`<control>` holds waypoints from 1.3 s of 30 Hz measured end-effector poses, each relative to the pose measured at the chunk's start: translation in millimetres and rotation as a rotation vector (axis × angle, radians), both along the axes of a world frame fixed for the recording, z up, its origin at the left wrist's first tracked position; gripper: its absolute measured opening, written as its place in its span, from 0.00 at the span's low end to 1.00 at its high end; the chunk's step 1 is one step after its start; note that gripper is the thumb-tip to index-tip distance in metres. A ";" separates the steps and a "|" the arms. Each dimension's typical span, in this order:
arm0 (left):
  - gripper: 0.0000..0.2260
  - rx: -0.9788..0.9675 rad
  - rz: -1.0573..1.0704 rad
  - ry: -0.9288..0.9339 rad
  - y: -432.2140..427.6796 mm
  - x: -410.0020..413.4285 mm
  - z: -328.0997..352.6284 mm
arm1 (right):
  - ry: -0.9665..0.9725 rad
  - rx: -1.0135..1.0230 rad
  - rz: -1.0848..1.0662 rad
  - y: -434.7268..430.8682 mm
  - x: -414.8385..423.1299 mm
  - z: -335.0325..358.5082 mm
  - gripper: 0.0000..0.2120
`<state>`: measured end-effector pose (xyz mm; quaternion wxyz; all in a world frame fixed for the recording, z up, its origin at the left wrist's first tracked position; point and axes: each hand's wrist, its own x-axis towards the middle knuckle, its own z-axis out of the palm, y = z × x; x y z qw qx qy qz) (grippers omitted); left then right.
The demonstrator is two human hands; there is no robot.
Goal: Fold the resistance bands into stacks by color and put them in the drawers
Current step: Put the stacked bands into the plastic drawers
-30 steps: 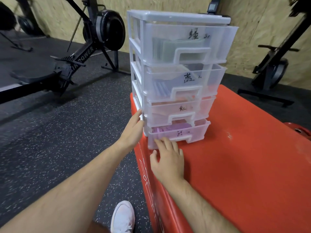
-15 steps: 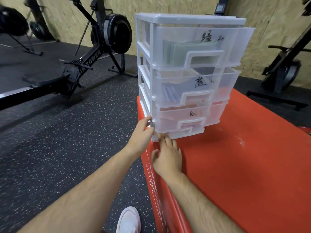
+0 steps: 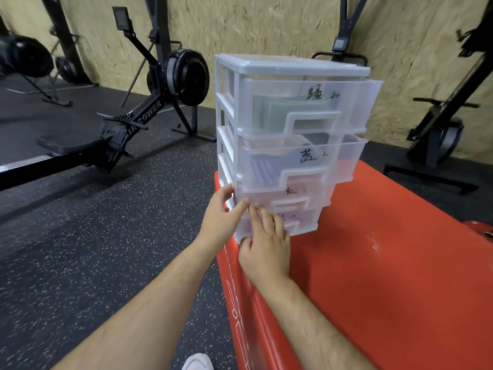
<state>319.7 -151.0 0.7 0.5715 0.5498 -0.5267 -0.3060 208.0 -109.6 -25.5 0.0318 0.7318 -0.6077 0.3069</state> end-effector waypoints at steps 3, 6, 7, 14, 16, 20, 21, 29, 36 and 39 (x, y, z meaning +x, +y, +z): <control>0.17 -0.001 0.083 -0.005 -8.8 -0.1 0.5 | 0.019 0.038 0.041 -6.2 1.7 7.5 0.36; 0.17 0.010 0.094 0.024 -14.3 1.8 1.0 | -0.003 -0.070 0.100 -2.5 -3.3 13.7 0.31; 0.18 0.019 0.090 0.039 -14.8 3.2 2.0 | -0.029 -0.142 0.121 0.9 -5.7 16.4 0.28; 0.21 -0.145 -0.090 0.285 -8.9 1.0 40.4 | -0.058 -0.338 0.039 4.2 -8.1 54.1 0.32; 0.28 -0.139 -0.177 0.184 -13.9 1.8 47.9 | -0.030 -0.315 0.024 0.6 -6.9 63.1 0.34; 0.24 -0.148 -0.161 0.115 -20.9 8.0 51.9 | 0.039 -0.235 0.011 -7.7 -7.5 73.4 0.36; 0.24 -0.146 -0.120 0.095 -22.3 9.6 53.8 | 0.055 -0.206 0.005 -11.0 -7.4 76.8 0.36; 0.14 -0.173 0.018 -0.123 -26.1 15.0 73.7 | 0.058 -0.252 0.038 -15.3 -9.7 106.3 0.32; 0.20 -0.354 -0.259 -0.019 -13.4 8.4 157.6 | 0.074 -0.422 -0.003 -21.3 -20.0 160.2 0.35; 0.15 -0.388 -0.220 -0.059 -14.5 5.2 173.1 | 0.087 -0.374 -0.002 -27.8 -19.6 169.1 0.35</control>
